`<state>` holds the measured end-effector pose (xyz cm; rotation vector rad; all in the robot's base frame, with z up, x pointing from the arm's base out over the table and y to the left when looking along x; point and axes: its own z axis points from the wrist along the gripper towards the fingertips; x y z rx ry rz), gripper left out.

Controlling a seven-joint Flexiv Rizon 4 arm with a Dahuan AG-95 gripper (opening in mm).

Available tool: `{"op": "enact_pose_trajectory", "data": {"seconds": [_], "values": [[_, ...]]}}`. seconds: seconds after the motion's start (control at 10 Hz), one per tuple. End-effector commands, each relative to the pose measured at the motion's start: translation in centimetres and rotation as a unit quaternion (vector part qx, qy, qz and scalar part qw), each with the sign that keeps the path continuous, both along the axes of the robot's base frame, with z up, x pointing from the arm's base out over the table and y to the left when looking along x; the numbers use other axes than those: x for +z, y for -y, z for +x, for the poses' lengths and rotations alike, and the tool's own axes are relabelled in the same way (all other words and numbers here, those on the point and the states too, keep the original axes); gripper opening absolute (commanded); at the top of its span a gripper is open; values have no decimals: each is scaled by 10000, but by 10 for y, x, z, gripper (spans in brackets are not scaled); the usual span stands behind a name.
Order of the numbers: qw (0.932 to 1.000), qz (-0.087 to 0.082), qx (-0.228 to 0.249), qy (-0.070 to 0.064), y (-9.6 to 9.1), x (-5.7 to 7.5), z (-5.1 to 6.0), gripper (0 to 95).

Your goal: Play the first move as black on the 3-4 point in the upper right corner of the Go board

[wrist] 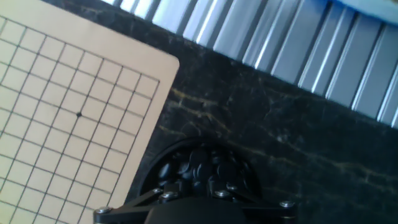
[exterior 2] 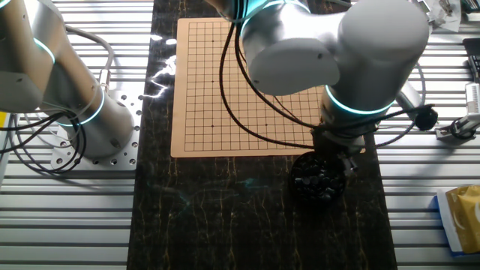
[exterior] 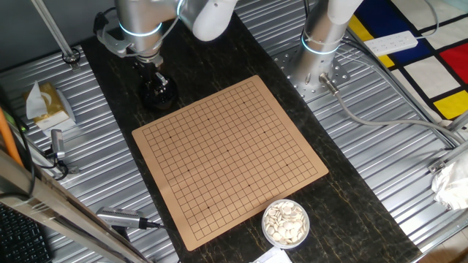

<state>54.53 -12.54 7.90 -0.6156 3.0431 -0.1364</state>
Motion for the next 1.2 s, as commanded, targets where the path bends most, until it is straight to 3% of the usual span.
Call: {"op": "enact_pose_trajectory", "data": {"seconds": [0.1, 0.2, 0.5, 0.6, 0.7, 0.8, 0.9, 1.1, 1.2], "values": [[9999, 126, -115, -11, -1, -1, 2, 190], [9997, 188, -152, 6, -1, -1, 2, 190], [9998, -84, -165, 64, -1, 2, 3, 190], [9993, -311, -206, 68, -1, 2, 3, 190], [9990, -368, -228, 64, -1, 2, 3, 190], [9988, -380, -300, 22, -1, 2, 3, 190], [9990, -357, -275, -49, -1, 2, 3, 380], [9989, -329, -257, -193, -1, 2, 3, 380], [9988, -361, -274, -195, -1, 2, 3, 380]]}}
